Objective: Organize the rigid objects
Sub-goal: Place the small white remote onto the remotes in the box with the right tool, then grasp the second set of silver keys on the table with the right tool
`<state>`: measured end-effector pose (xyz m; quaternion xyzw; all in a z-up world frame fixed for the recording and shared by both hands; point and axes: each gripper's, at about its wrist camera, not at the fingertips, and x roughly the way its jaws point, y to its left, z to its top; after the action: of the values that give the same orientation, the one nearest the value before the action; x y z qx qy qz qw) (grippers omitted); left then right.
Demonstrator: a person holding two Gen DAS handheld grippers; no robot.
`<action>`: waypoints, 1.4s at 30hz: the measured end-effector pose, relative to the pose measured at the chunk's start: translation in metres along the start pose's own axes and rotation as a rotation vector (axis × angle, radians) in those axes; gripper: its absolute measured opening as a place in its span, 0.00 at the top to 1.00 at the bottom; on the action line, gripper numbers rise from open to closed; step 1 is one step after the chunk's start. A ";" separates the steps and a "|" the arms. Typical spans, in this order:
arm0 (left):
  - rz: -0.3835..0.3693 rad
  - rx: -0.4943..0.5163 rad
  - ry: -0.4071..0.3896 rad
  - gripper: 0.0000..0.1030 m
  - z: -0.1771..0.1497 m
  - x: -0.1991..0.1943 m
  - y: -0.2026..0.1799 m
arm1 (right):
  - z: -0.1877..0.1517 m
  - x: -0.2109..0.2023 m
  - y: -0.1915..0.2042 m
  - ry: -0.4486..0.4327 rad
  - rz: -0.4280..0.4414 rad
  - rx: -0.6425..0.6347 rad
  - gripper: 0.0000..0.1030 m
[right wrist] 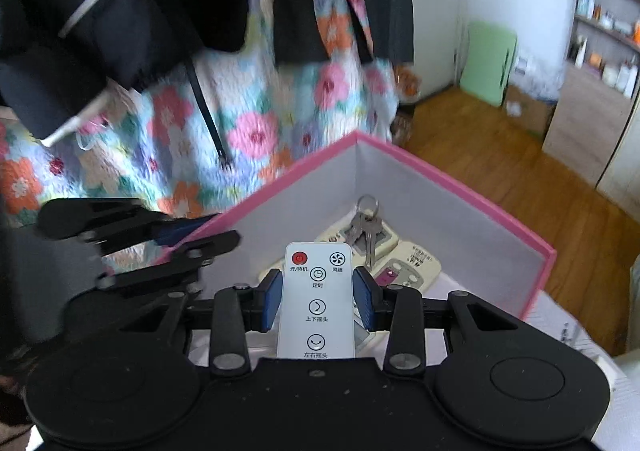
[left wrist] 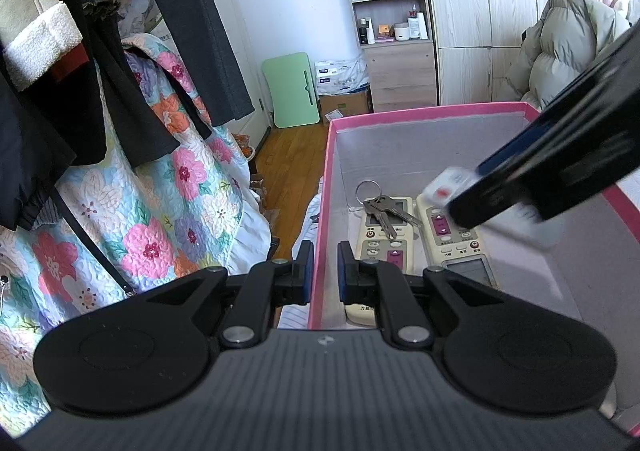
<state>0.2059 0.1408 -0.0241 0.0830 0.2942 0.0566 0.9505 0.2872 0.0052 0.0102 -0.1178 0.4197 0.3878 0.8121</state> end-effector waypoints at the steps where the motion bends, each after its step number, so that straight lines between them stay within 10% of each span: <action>1: -0.001 0.000 0.000 0.91 0.000 0.000 0.000 | 0.001 0.009 -0.002 0.017 -0.002 -0.001 0.58; 9: 0.006 0.018 -0.001 0.91 0.001 0.001 -0.001 | -0.008 0.036 -0.004 0.036 -0.083 -0.080 0.57; 18: 0.015 0.041 0.002 0.91 0.001 0.000 -0.006 | -0.054 -0.092 -0.033 -0.203 -0.079 0.101 0.57; 24: 0.015 0.038 0.001 0.91 0.001 0.000 -0.005 | -0.112 -0.136 -0.057 -0.181 -0.190 0.183 0.53; 42: 0.011 0.034 0.001 0.91 0.000 -0.001 -0.002 | -0.218 -0.072 -0.096 -0.038 -0.315 0.428 0.50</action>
<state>0.2056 0.1383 -0.0244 0.1008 0.2949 0.0566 0.9485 0.2036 -0.2096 -0.0820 0.0002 0.4532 0.1609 0.8768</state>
